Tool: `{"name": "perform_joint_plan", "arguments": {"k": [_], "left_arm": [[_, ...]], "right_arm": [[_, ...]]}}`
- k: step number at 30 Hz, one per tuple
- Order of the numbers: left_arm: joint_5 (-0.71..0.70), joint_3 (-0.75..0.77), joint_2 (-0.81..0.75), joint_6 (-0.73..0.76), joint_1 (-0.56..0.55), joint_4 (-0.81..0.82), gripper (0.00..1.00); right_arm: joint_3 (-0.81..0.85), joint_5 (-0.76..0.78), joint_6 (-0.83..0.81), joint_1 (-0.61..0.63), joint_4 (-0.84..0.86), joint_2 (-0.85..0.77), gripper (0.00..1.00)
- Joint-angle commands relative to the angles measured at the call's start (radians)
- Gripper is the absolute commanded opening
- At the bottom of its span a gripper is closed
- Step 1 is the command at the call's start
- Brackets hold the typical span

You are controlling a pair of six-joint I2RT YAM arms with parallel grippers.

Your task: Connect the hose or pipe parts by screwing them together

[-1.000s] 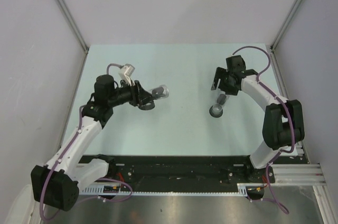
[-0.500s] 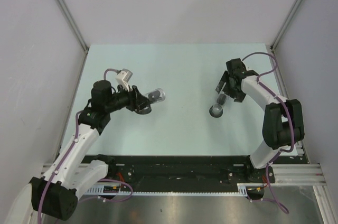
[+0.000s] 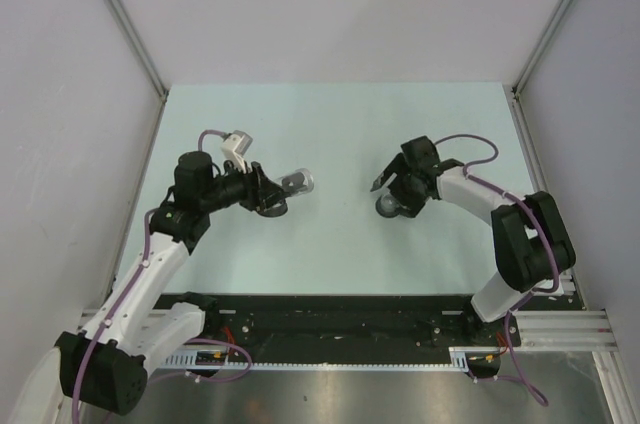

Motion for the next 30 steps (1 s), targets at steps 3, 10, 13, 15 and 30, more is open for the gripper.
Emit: {"name": "perform_joint_plan", "arguments": {"k": [3,10,13,15,30], "left_arm": [[-0.018,0.006,-0.008,0.016,0.002,0.021,0.00],[-0.027,-0.005,-0.028,0.014,0.002,0.021,0.00],[-0.024,-0.002,-0.025,0.011,0.002,0.022,0.00],[-0.018,-0.002,-0.022,0.009,0.002,0.021,0.00],[-0.053,-0.006,-0.008,0.005,0.002,0.021,0.00]], "right_arm": [[-0.033,-0.152,0.265,0.121,0.351,-0.056,0.88],[-0.030,-0.383,-0.009,0.033,0.461,-0.075,0.86],[-0.007,-0.463,-0.178,-0.026,0.368,-0.081,0.86],[0.064,-0.415,-0.395,-0.044,0.271,-0.072,0.86],[0.415,0.119,-1.066,0.120,-0.256,0.264,0.87]]}}
